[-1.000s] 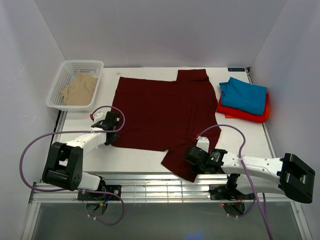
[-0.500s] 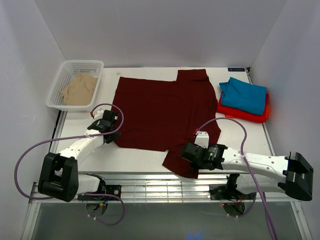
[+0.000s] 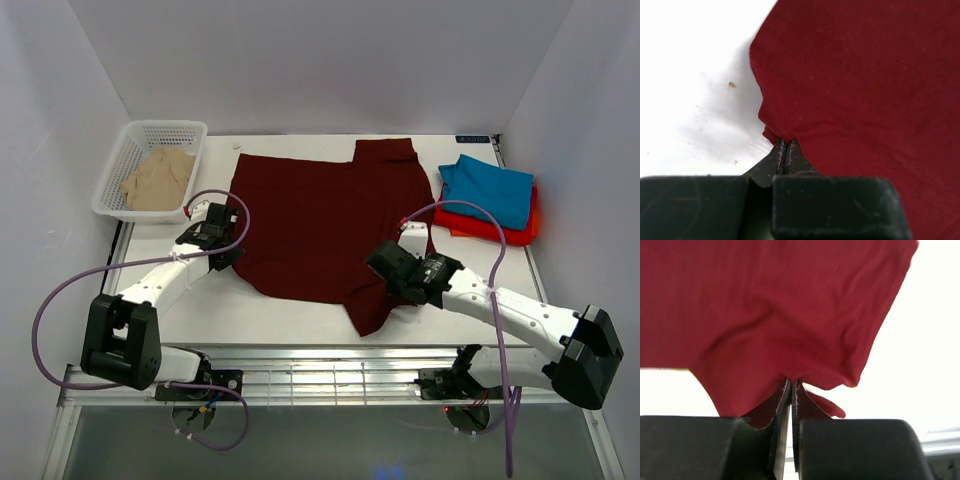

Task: Fold and stack the t-shirts
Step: Fold the tshirt

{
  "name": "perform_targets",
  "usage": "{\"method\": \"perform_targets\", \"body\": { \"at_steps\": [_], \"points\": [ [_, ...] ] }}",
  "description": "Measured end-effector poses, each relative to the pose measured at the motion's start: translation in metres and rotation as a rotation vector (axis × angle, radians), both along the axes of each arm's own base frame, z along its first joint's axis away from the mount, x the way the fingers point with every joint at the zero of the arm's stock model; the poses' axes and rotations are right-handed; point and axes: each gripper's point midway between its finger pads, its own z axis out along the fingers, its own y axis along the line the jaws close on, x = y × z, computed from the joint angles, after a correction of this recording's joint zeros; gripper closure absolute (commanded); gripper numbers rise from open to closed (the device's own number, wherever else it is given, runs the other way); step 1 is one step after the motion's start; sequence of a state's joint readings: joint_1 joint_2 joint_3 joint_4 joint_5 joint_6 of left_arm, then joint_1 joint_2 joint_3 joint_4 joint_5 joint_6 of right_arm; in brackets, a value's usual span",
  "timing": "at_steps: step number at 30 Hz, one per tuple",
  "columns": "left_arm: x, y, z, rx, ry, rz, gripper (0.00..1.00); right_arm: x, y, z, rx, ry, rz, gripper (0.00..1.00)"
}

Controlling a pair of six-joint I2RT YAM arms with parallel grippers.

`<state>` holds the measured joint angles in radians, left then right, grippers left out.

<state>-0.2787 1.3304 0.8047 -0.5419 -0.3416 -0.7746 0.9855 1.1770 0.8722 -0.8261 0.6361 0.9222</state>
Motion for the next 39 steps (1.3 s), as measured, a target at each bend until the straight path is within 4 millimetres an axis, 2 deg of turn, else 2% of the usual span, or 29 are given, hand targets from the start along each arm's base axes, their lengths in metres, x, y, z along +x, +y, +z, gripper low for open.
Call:
{"method": "perform_targets", "body": {
  "at_steps": [6,11,18,23,29,33,39],
  "points": [
    [0.016,-0.003,0.008,-0.010,-0.009,-0.008,1.00,0.046,-0.020,0.021,-0.014,-0.069,-0.043,0.92],
    [0.033,-0.007,0.013,-0.028,-0.020,-0.014,1.00,0.078,-0.023,0.030,-0.029,-0.089,-0.030,0.92],
    [0.042,0.000,0.003,-0.028,0.014,-0.003,1.00,0.111,-0.029,0.018,-0.059,-0.056,-0.020,0.92],
    [0.054,0.004,0.006,-0.030,0.006,0.006,1.00,0.129,-0.037,0.012,-0.069,-0.033,-0.026,0.92],
    [0.066,0.011,0.015,-0.043,-0.026,0.025,1.00,0.154,-0.040,0.019,-0.061,-0.040,-0.025,0.92],
    [0.084,0.009,0.018,-0.057,-0.040,0.018,1.00,0.174,-0.037,0.022,-0.059,-0.046,-0.015,0.92],
    [0.098,0.009,0.003,-0.064,-0.008,0.014,1.00,0.197,-0.034,0.014,-0.068,-0.028,-0.007,0.92]
  ]
}}
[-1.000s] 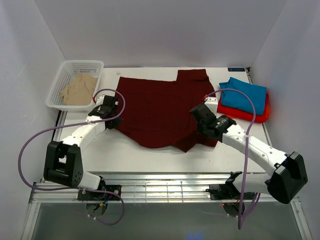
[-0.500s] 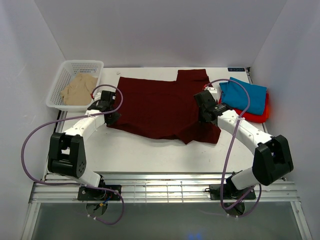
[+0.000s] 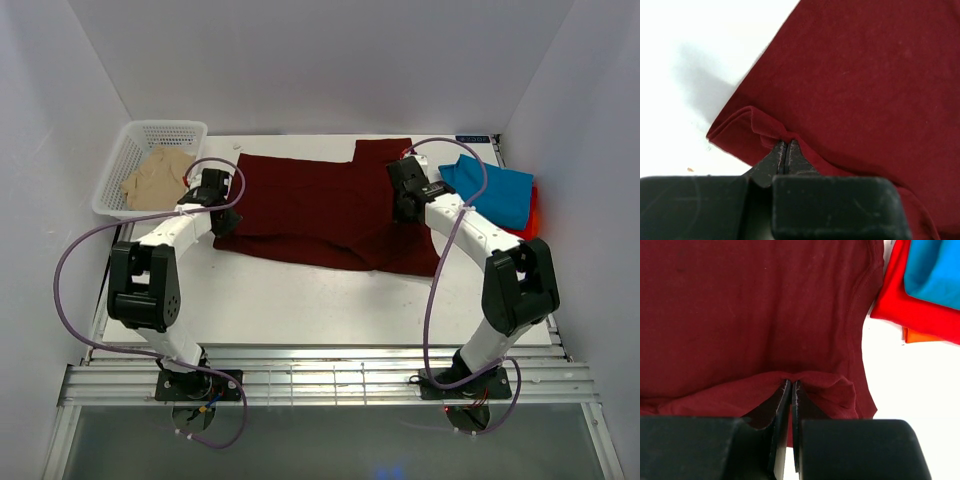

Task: Fold and stack the t-shirts
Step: Fold the tshirt

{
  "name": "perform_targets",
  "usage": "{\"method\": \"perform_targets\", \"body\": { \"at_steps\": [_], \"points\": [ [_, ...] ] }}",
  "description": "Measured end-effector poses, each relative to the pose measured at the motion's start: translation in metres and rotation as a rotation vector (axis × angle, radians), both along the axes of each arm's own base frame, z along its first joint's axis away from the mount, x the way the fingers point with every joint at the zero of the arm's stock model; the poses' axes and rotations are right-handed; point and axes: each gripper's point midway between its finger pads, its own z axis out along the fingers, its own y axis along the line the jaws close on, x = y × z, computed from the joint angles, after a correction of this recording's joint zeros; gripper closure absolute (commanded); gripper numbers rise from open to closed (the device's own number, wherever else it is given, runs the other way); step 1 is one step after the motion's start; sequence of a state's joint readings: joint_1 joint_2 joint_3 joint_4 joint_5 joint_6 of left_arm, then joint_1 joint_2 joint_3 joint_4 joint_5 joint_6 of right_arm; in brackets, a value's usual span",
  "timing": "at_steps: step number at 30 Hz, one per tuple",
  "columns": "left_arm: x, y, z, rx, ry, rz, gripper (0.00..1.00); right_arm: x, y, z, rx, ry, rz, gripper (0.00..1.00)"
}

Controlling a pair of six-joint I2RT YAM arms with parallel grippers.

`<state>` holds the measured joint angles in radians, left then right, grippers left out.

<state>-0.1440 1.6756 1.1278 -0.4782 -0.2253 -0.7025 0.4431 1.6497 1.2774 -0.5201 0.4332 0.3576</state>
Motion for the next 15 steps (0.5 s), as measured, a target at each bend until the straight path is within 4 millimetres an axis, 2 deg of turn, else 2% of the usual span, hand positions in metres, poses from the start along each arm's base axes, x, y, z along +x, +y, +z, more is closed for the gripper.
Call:
{"method": "perform_targets", "body": {
  "at_steps": [6,12,13,14,15],
  "points": [
    [0.012,0.000,-0.005,-0.010,0.006,-0.006,1.00,0.007,-0.002,-0.011,-0.004,0.030,-0.006,0.92],
    [0.019,0.000,-0.013,-0.012,0.007,-0.015,1.00,0.012,-0.006,-0.013,-0.010,0.034,-0.016,0.92],
    [0.020,0.000,-0.013,-0.010,0.005,-0.016,0.98,0.014,-0.008,-0.013,-0.012,0.032,-0.022,0.92],
    [0.021,0.000,-0.014,-0.009,0.004,-0.018,0.89,0.016,-0.010,-0.013,-0.012,0.030,-0.028,0.91],
    [0.022,0.000,-0.015,-0.005,0.004,-0.022,0.77,0.019,-0.012,-0.013,-0.014,0.029,-0.035,0.86]
  ]
}}
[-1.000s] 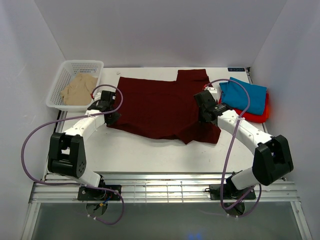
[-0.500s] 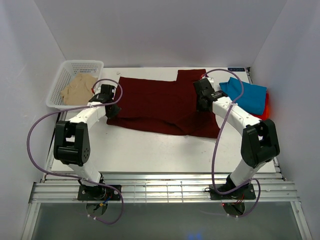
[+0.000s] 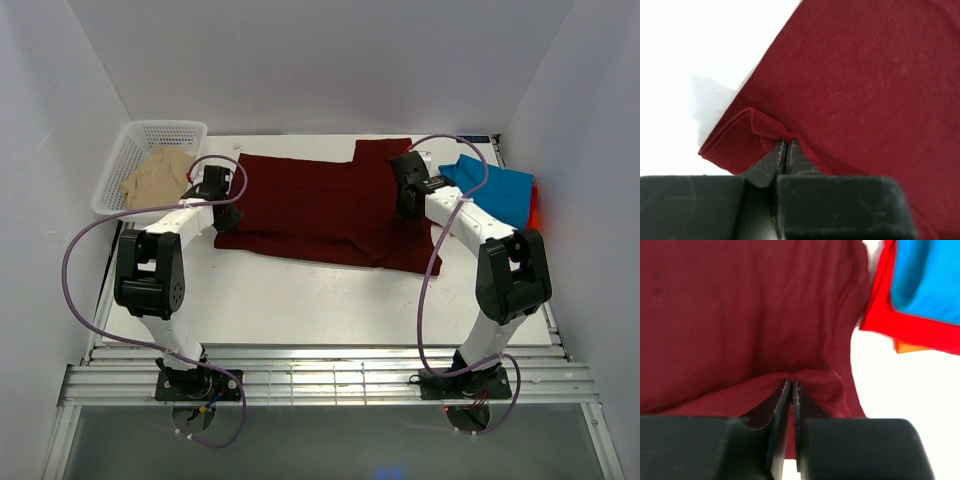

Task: Fold and stack the t-shirts
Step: Fold the tshirt

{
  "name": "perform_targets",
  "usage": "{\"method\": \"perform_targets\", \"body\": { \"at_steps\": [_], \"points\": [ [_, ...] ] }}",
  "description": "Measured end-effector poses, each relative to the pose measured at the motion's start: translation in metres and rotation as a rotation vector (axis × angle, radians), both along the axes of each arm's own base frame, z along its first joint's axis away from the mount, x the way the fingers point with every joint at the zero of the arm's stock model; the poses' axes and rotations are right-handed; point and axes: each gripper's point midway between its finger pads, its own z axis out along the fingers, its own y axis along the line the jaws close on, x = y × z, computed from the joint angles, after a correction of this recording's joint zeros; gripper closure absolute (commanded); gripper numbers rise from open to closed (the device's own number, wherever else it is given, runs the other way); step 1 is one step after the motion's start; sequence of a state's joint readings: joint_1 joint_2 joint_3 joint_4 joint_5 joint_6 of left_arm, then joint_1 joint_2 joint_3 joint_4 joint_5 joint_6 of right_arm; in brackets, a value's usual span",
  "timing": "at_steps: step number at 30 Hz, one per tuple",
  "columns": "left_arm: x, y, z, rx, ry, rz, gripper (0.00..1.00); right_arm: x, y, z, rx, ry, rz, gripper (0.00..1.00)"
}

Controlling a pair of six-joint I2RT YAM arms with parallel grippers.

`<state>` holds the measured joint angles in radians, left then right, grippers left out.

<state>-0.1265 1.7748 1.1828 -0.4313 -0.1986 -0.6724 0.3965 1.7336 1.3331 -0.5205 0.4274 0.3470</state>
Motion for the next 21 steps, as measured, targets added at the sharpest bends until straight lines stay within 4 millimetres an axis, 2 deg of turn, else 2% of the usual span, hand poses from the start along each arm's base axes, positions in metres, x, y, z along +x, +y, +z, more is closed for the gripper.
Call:
{"method": "perform_targets", "body": {
  "at_steps": [2,3,4,5,7,9,12,13,14,15,16,17,18,20,21],
  "points": [
    [0.003,0.000,-0.002,0.006,-0.003,-0.007,0.56,0.005,-0.005,-0.001,-0.011,-0.003,-0.021,0.60],
    [0.005,0.001,-0.002,0.009,-0.007,-0.004,0.34,0.008,-0.007,-0.002,-0.021,-0.004,-0.027,0.43],
    [0.005,0.002,-0.002,0.016,-0.010,-0.007,0.27,0.010,-0.010,-0.002,-0.030,-0.006,-0.036,0.13],
    [0.006,0.003,-0.001,0.020,-0.013,0.000,0.24,0.012,-0.013,-0.003,-0.040,-0.009,-0.045,0.06],
    [0.009,0.006,0.002,0.030,-0.029,0.017,0.21,0.015,-0.019,-0.001,-0.072,-0.013,-0.048,0.02],
    [0.010,0.009,0.008,0.042,-0.050,0.029,0.21,0.016,-0.022,0.002,-0.088,-0.023,-0.054,0.02],
    [0.012,0.006,0.032,0.055,-0.119,0.033,0.24,0.014,-0.020,0.009,-0.071,-0.055,-0.034,0.12],
    [0.011,0.002,0.042,0.058,-0.152,0.026,0.29,0.009,-0.017,0.011,-0.053,-0.068,-0.016,0.24],
    [0.009,-0.006,0.054,0.061,-0.188,0.012,0.33,0.002,-0.014,0.014,-0.031,-0.080,0.011,0.32],
    [0.006,-0.020,0.065,0.059,-0.225,-0.016,0.40,-0.007,-0.010,0.016,-0.010,-0.085,0.040,0.39],
    [0.004,-0.033,0.074,0.056,-0.255,-0.047,0.48,-0.015,-0.005,0.018,0.014,-0.089,0.066,0.51],
    [0.001,-0.054,0.084,0.045,-0.288,-0.092,0.74,-0.021,0.003,0.020,0.047,-0.095,0.099,0.56],
    [-0.002,-0.074,0.091,0.027,-0.313,-0.131,0.86,-0.026,0.010,0.020,0.078,-0.098,0.128,0.58],
    [-0.010,-0.115,0.094,-0.002,-0.338,-0.225,1.00,-0.034,0.027,0.016,0.146,-0.092,0.190,0.56],
    [-0.012,-0.125,0.091,-0.011,-0.333,-0.249,1.00,-0.038,0.035,0.011,0.174,-0.082,0.218,0.53]
  ]
}}
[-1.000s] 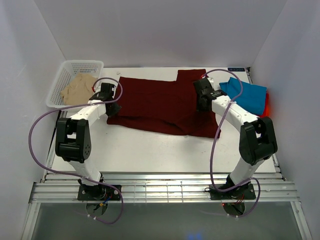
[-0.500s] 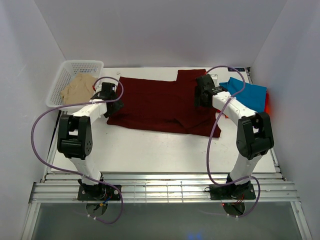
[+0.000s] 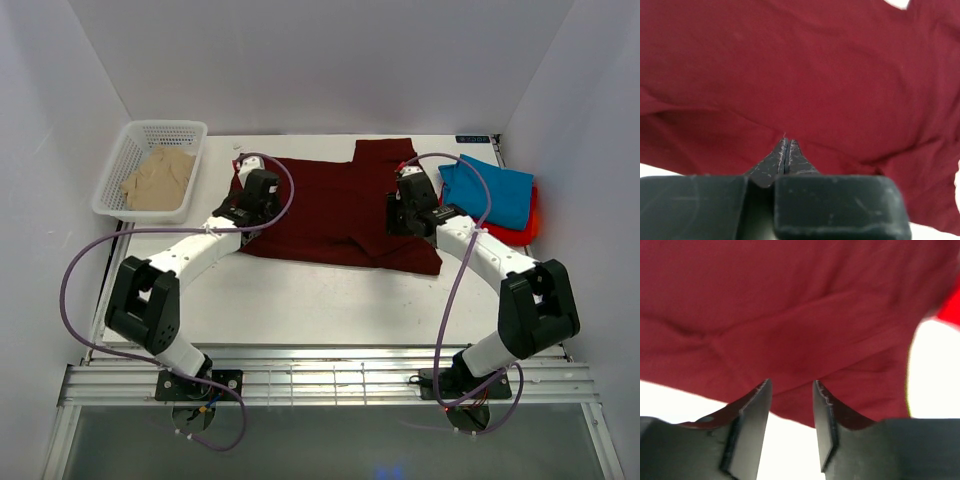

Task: Fold and stack the t-shirts
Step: Fold the tshirt

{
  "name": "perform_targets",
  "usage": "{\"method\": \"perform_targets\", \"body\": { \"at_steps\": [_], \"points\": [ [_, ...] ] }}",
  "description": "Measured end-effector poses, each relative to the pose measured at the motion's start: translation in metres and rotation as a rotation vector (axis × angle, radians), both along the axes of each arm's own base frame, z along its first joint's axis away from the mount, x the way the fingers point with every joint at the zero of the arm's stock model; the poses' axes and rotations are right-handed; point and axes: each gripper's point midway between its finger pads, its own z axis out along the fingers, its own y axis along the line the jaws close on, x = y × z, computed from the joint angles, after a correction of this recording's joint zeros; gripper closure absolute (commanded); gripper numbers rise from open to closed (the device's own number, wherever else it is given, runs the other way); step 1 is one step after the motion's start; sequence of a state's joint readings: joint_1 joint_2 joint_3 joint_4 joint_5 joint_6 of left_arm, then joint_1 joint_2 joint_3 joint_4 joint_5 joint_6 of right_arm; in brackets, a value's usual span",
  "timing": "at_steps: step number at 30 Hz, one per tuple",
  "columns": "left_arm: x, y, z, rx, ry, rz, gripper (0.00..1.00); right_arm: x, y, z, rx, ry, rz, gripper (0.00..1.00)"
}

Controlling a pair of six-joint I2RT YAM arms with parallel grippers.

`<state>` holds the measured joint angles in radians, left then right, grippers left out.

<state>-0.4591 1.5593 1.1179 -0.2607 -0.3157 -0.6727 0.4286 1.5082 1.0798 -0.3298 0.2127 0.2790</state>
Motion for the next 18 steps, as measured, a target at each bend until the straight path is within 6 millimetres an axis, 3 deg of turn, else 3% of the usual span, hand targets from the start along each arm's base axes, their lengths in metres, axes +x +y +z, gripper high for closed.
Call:
{"method": "perform_targets", "body": {
  "at_steps": [3,9,18],
  "points": [
    [-0.003,-0.007,-0.028,0.024,0.061,-0.014,0.98,-0.017,0.017,-0.018,0.045,0.054,0.079,0.45],
    [-0.018,0.021,-0.096,0.140,0.256,0.074,0.93,-0.030,0.046,-0.027,0.083,0.083,0.183,0.41],
    [-0.016,0.057,-0.107,0.172,0.300,0.177,0.93,-0.038,0.061,-0.040,0.079,0.120,0.241,0.41]
  ]
}}
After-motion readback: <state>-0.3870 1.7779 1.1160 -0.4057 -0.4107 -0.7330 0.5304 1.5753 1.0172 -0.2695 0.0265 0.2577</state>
